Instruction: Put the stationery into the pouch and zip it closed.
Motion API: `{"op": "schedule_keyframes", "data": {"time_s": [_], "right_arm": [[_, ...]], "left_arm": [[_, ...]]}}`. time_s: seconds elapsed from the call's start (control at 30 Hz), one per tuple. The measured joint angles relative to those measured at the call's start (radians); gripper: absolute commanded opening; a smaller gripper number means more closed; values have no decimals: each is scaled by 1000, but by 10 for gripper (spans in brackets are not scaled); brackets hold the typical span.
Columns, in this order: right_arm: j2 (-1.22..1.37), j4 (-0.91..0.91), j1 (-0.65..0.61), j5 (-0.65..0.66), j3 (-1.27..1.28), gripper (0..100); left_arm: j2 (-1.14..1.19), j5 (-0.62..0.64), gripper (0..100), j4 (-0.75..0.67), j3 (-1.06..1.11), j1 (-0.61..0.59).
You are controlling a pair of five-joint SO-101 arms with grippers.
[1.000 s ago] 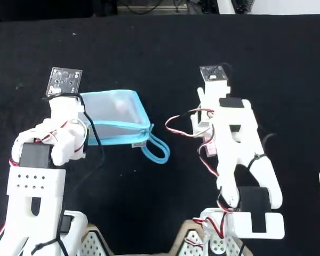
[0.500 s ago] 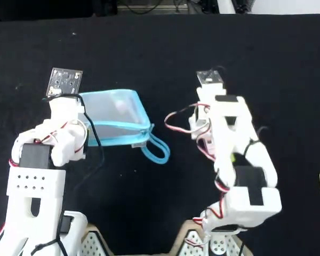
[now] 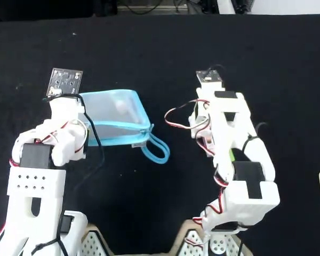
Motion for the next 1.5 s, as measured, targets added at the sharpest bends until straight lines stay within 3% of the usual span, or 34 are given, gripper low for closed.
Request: {"op": "schedule_keyframes", "data": {"time_s": [0.5, 0.97, 1.23, 1.5], "right_arm": [[5, 64, 64, 43, -55, 177], [5, 72, 32, 130, -55, 177], [5, 72, -43, 135, -55, 174], [5, 104, -94, 219, -34, 174]], "left_arm": [[0, 0, 30, 0, 0, 0], [0, 0, 30, 0, 0, 0], [0, 0, 30, 0, 0, 0], [0, 0, 30, 0, 0, 0]]}}
